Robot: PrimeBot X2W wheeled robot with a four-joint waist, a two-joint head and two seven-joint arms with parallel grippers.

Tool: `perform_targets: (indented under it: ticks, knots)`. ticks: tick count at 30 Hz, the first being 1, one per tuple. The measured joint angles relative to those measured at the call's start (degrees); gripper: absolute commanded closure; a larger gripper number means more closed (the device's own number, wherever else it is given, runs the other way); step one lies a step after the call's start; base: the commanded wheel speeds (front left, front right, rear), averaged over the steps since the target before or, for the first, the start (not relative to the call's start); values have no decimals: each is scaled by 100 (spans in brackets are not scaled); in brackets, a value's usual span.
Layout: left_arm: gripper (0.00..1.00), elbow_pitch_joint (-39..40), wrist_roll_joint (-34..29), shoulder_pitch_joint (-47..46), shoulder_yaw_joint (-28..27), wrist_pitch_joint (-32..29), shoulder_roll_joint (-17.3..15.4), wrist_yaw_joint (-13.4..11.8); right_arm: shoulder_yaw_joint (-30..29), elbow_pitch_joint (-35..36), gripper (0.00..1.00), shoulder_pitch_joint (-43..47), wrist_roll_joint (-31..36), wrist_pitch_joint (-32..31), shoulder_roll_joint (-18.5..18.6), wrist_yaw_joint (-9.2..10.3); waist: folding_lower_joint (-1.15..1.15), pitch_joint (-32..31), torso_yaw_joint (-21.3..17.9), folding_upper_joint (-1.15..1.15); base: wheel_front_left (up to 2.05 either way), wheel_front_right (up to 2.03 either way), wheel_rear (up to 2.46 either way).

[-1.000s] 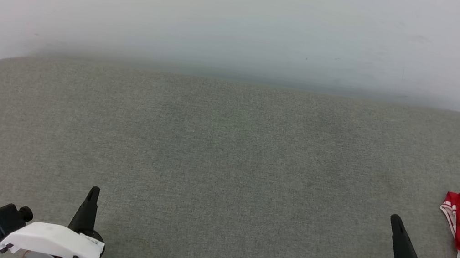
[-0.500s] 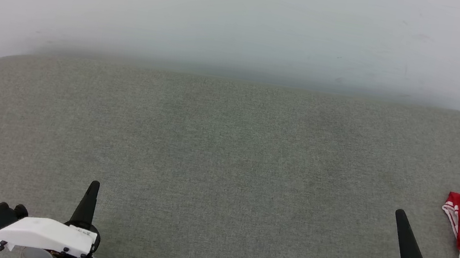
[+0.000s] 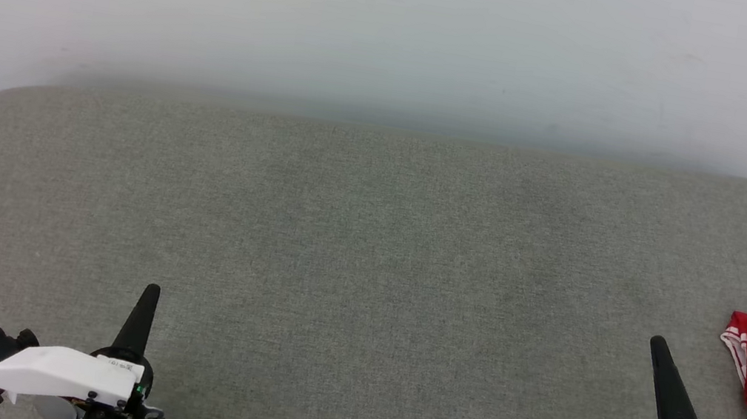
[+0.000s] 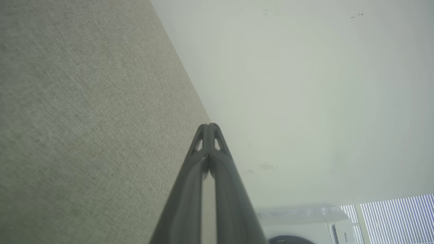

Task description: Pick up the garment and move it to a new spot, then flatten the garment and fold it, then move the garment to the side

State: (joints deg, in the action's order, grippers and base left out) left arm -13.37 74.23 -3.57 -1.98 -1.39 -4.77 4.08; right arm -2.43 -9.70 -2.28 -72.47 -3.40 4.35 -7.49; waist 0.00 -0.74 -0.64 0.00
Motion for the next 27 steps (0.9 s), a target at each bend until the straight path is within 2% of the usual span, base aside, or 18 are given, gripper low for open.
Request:
perform_targets:
  ticks: [27]
  knots:
    - [100,-44,1125,-143,-286,-330,124,209,-148,-266,100,-213,-1319,-102,-5,0,0,54,37,0,0,0,0]
